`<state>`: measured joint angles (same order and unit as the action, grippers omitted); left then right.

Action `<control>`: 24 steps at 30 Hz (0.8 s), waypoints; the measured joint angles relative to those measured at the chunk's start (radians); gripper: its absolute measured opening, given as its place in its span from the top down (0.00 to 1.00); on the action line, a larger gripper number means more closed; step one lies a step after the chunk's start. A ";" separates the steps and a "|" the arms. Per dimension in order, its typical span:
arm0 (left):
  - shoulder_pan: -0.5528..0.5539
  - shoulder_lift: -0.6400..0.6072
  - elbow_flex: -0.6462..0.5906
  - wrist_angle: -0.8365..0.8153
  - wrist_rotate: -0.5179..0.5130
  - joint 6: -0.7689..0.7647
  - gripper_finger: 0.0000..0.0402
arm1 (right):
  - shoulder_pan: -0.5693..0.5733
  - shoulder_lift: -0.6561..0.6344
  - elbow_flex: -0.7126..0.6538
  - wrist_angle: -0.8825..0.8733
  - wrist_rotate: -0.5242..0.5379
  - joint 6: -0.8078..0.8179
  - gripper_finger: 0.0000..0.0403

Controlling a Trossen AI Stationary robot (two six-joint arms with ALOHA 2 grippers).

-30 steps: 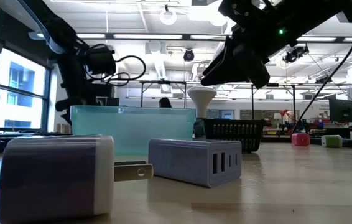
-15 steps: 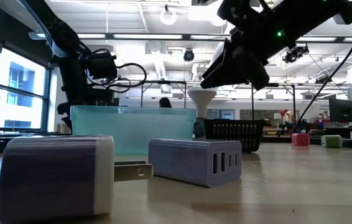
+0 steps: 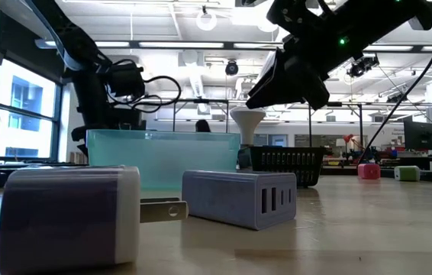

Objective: Pick & Place Office items
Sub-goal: Put the black digital clock into the black bin

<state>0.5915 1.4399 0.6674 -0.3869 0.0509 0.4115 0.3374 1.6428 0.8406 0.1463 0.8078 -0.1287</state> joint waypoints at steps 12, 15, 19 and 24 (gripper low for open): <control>-0.045 0.001 -0.001 0.039 -0.004 0.090 0.01 | 0.000 0.000 0.000 0.000 -0.007 0.005 0.60; -0.045 0.015 -0.001 0.038 0.004 0.091 0.03 | 0.000 0.000 0.000 0.000 -0.008 0.005 0.60; -0.045 0.071 0.001 0.035 0.020 0.102 0.11 | 0.000 0.000 0.000 0.000 -0.008 0.009 0.60; -0.045 0.111 0.000 0.016 0.025 0.067 0.28 | 0.001 0.000 0.000 -0.006 -0.012 0.020 0.60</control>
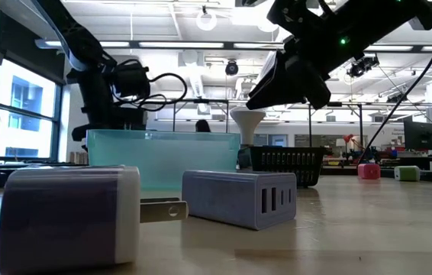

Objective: Pick & Place Office items
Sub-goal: Put the black digital clock into the black bin

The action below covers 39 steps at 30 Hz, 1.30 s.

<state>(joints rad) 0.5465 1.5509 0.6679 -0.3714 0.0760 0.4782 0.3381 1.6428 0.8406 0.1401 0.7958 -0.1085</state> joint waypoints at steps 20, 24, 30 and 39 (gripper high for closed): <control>-0.240 -0.395 -0.006 -0.224 -0.458 -0.238 0.28 | 0.002 0.000 0.000 0.006 0.059 0.018 0.60; -0.377 -0.517 -0.004 -0.212 -0.532 -0.287 0.31 | -0.001 0.000 0.000 0.008 0.038 0.038 0.60; -0.598 -0.631 -0.004 -0.065 -0.631 -0.310 0.30 | -0.001 0.000 0.000 0.077 -0.011 0.010 0.60; -0.879 -0.490 -0.002 0.445 -0.993 0.012 0.30 | -0.002 -0.019 0.000 0.353 -0.123 0.055 0.60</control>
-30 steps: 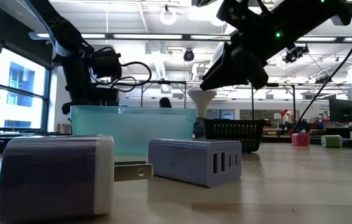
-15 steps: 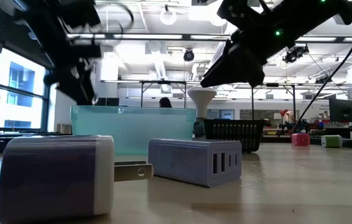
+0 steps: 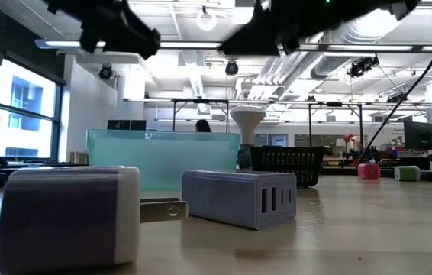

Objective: Pick & Place Office items
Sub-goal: Put the black digital clock into the black bin

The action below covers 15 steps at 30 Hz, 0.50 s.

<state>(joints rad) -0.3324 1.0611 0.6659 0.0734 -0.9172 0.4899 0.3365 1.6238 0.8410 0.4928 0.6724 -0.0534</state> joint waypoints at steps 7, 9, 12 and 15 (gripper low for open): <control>-0.082 0.267 0.000 0.409 -0.247 0.295 0.29 | -0.036 -0.035 0.001 0.067 -0.191 0.098 0.56; -0.094 0.341 0.000 0.521 -0.252 0.350 0.29 | -0.046 -0.034 0.001 0.062 -0.206 0.138 0.51; -0.109 0.443 0.000 0.711 -0.249 0.443 0.29 | -0.064 -0.033 0.001 0.059 -0.206 0.185 0.43; -0.119 0.523 0.000 0.902 -0.248 0.547 0.29 | -0.081 -0.029 0.000 0.053 -0.207 0.214 0.36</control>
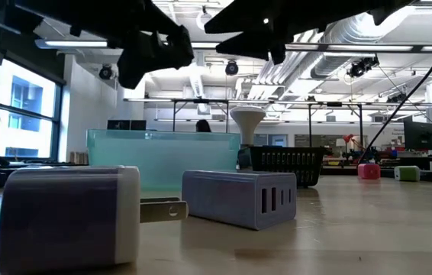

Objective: Pick & Place Office items
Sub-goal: Put the black digital clock into the black bin

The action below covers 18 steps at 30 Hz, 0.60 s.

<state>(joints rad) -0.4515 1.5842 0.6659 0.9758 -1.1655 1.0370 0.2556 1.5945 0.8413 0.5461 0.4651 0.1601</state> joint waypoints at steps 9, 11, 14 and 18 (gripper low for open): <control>0.044 0.124 0.017 0.207 0.002 0.035 0.29 | -0.052 0.000 0.000 0.003 0.005 0.079 0.32; 0.054 0.131 0.024 0.210 0.000 0.014 0.29 | -0.060 0.000 0.000 0.003 -0.003 0.102 0.34; 0.065 0.131 0.033 0.210 0.008 -0.006 0.29 | -0.069 0.000 0.000 0.007 -0.010 0.106 0.36; 0.069 0.132 0.047 0.205 0.032 -0.040 0.29 | -0.074 0.000 0.000 0.007 -0.014 0.105 0.37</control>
<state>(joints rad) -0.3826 1.7161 0.7130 1.1812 -1.1338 0.9969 0.1816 1.5948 0.8413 0.5529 0.4516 0.2653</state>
